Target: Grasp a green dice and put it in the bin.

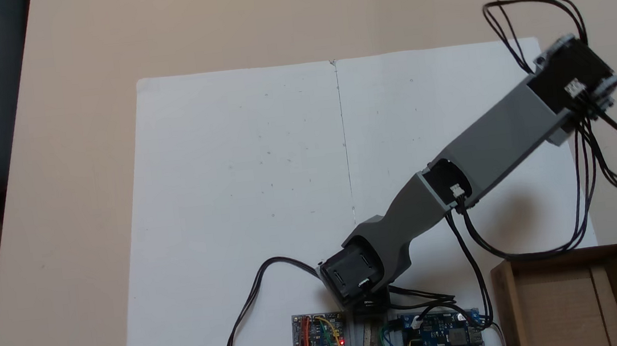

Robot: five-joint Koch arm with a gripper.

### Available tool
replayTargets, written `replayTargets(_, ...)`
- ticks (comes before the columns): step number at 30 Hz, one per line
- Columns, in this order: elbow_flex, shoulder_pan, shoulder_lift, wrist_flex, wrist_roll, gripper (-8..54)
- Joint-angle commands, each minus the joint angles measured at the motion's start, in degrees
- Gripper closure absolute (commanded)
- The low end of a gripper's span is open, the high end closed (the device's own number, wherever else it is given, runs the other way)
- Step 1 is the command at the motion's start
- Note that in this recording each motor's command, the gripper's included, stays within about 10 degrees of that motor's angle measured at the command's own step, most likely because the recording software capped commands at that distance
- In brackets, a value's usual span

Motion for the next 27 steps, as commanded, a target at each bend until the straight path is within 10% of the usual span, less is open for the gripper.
replayTargets(1, -0.7, 6.0, 3.3, 10.0, 0.5, 33.7)
replayTargets(27, 20.2, 43.4, 2.5, -4.5, -16.5, 33.7)
